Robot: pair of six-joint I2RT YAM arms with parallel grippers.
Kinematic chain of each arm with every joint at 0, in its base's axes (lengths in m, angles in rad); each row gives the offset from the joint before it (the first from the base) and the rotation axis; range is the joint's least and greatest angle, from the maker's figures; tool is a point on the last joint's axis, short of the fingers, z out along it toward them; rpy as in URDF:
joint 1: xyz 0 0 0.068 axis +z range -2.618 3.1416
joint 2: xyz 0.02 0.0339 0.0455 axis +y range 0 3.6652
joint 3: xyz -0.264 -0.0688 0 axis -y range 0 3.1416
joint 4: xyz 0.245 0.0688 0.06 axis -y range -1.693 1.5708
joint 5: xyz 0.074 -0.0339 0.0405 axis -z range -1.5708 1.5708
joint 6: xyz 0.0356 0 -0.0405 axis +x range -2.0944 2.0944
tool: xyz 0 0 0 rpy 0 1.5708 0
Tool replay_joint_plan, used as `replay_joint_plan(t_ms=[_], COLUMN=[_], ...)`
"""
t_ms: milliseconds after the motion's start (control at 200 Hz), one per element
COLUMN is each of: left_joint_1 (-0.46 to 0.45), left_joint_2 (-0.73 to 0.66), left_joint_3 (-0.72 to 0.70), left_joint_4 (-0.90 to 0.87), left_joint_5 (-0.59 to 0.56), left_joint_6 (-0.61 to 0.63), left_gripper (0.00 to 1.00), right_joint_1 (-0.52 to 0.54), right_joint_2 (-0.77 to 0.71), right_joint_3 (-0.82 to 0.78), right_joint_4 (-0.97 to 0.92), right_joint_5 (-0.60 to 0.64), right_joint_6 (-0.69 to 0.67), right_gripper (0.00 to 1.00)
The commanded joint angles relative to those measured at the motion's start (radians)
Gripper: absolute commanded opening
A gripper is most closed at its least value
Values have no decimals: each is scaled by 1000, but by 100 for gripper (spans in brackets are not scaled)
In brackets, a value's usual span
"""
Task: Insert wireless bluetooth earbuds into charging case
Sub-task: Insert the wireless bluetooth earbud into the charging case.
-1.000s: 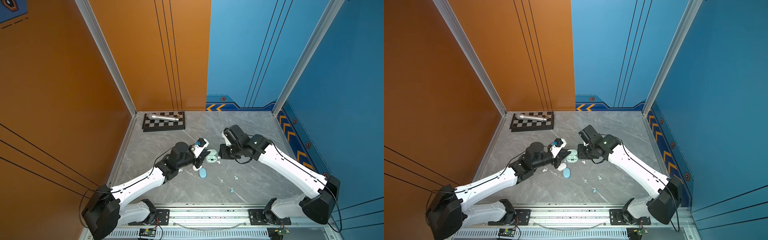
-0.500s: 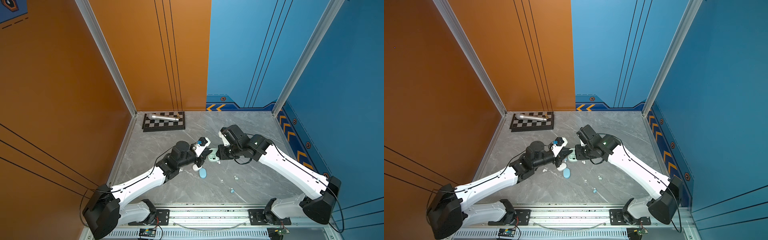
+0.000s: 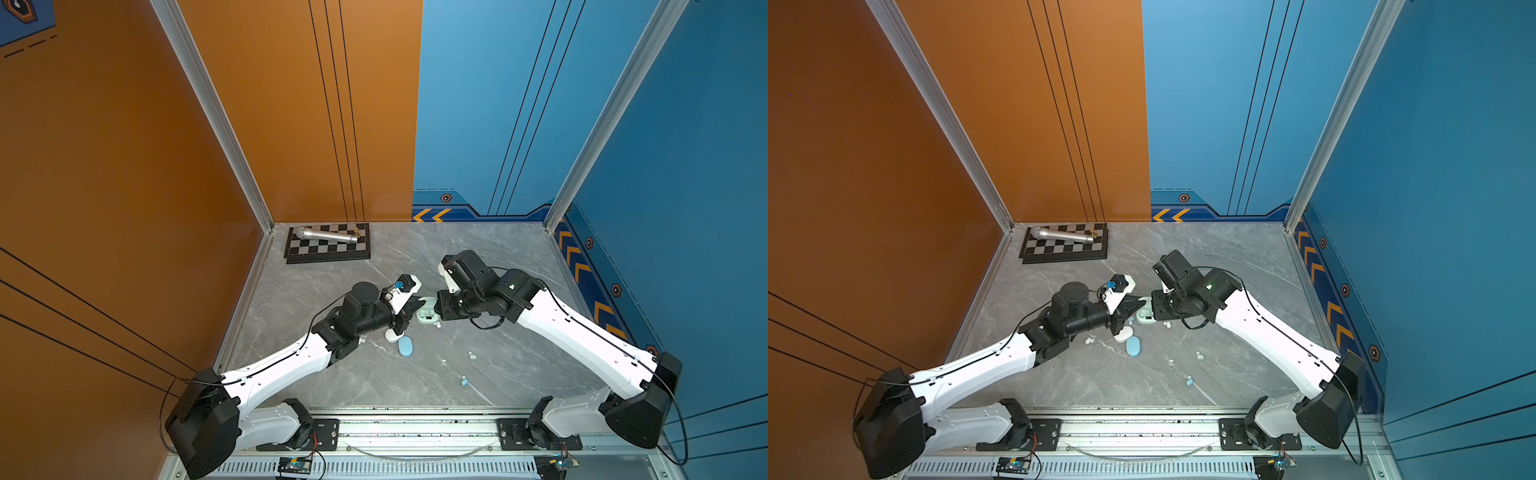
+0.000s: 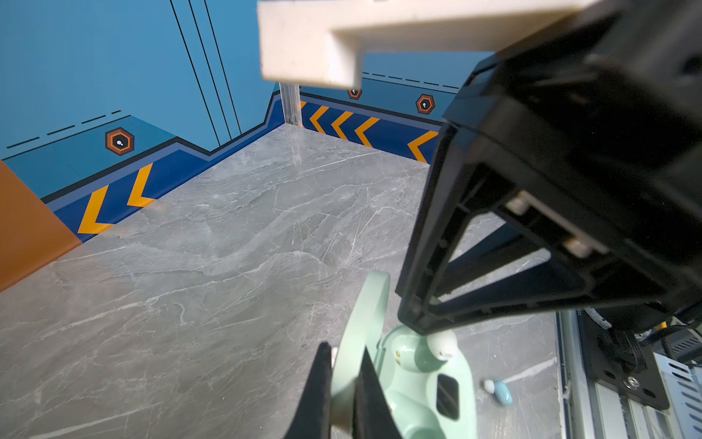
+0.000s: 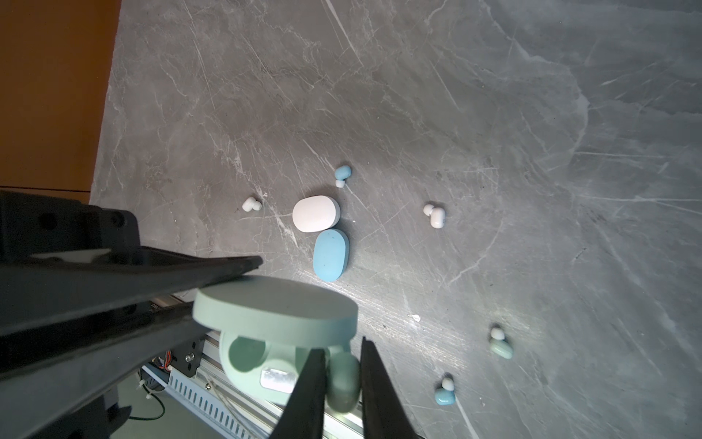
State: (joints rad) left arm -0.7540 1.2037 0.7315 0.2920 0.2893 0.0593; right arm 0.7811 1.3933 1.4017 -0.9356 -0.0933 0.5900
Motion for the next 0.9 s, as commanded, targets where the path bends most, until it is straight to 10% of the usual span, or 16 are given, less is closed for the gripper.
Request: replay_joint_plan(t_ms=[0, 896], left_joint_1=[-8, -7], left_joint_2=[-7, 7], left_joint_3=[33, 32], left_joint_4=[21, 24], left_joint_5=[14, -12], left_joint_6=[-11, -21], left_gripper=[0, 0], right_joint_1=[12, 23], right_joint_2=[14, 20], right_joint_3=[33, 49], right_joint_4=[-37, -26], right_joint_5=[22, 13], right_joint_6=[-23, -12], right_gripper=[21, 40])
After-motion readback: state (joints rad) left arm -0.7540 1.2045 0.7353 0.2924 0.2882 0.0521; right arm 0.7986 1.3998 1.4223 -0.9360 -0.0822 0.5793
